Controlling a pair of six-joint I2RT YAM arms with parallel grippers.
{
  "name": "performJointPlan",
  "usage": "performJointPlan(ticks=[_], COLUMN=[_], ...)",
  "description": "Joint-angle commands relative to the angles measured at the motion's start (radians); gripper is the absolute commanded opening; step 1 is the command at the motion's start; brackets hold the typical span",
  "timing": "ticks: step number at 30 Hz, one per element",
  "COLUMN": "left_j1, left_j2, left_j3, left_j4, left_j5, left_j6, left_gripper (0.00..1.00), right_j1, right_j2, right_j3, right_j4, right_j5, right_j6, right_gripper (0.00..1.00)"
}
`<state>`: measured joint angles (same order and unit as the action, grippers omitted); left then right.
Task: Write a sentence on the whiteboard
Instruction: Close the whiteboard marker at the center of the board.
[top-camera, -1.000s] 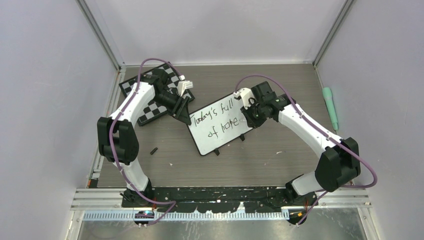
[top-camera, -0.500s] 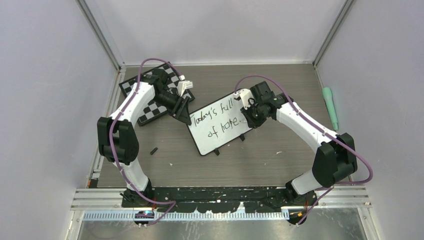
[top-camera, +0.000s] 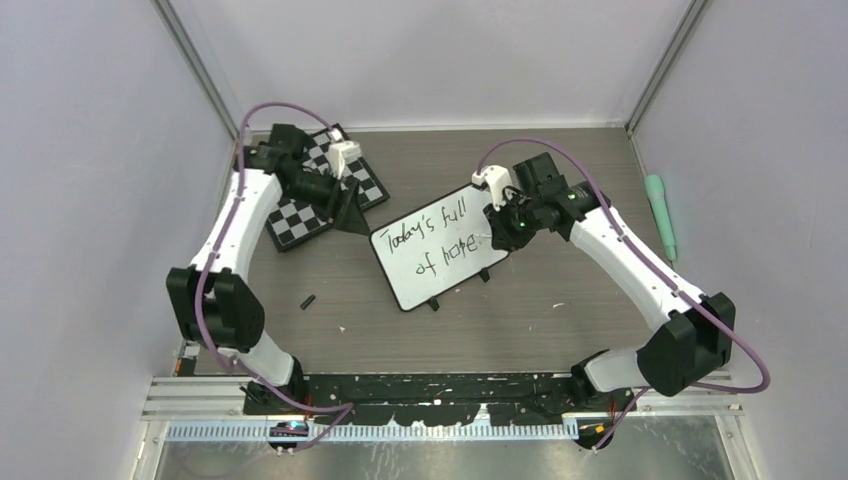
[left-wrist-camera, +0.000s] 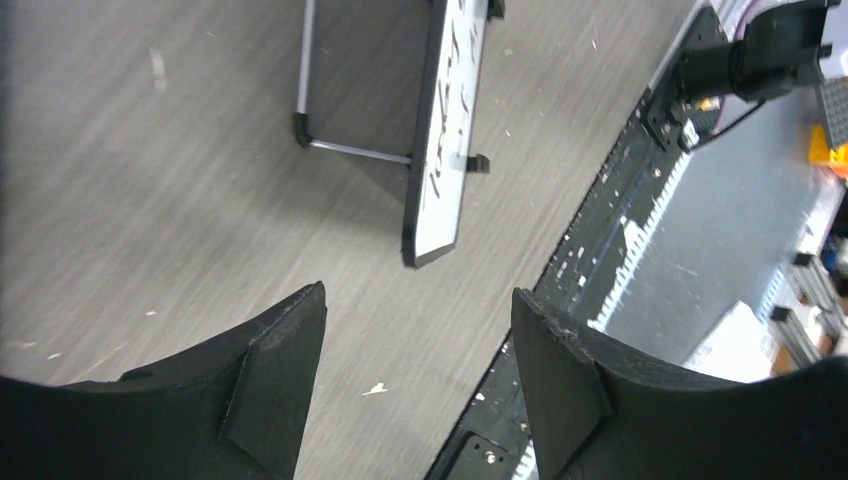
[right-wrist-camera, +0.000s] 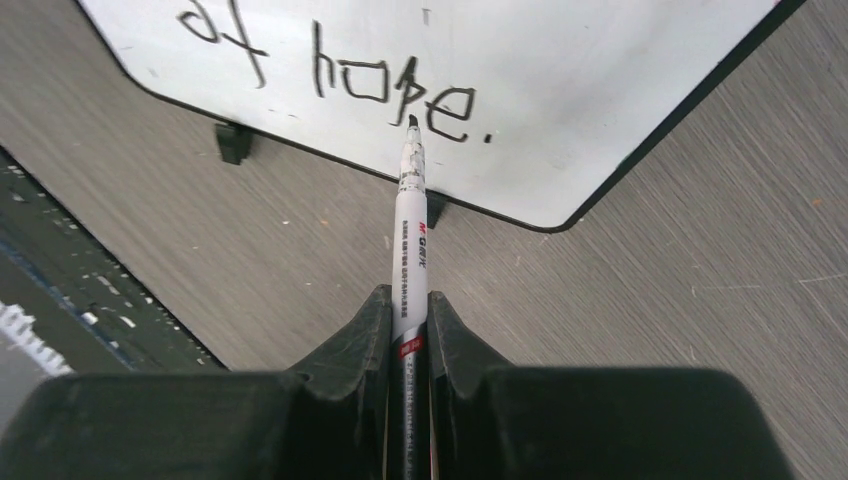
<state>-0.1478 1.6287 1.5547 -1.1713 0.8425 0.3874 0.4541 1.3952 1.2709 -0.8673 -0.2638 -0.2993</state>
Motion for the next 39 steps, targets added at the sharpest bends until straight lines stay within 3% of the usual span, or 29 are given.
performJointPlan(ticks=[1,9,14,21,29,36,39], left_j1=[0.116,0.406,0.426,0.290,0.076,0.057,0.060], left_j2=[-0.104,-0.132,-0.210,-0.266,-0.249,-0.267,-0.290], left_j3=[0.057,-0.105,-0.365,-0.575,-0.624,-0.721,-0.764], left_j4=[-0.053,-0.224,-0.047,0.145,0.228,0.306,0.344], left_j5=[0.015,-0.106,-0.322,-0.553,-0.758,-0.827,-0.782], left_j6=[0.066,0.348,0.394,0.354,0.258,0.237,0.241], left_gripper=[0.70,0.64,0.59,0.58,0.61,0.55,0.55], right_j1=[-0.005,-0.012,-0.021,-0.035,-0.046,-0.051,-0.053], right_j2=[-0.056,-0.072,-0.101,-0.107,-0.116,-0.122,-0.120], right_j3=[0.053,0.024,-0.013,-0.021,-0.021,-0.026,-0.028], right_j4=[-0.033,-0.029,-0.013,-0.008,-0.007,-0.008,-0.009], right_j5=[-0.102,-0.199,-0.213,-0.230,-0.220,-0.220,-0.220], right_j6=[0.025,0.073,0.087,0.108,0.118,0.118,0.117], right_gripper=[0.00,0.00,0.00,0.00,0.00,0.00,0.00])
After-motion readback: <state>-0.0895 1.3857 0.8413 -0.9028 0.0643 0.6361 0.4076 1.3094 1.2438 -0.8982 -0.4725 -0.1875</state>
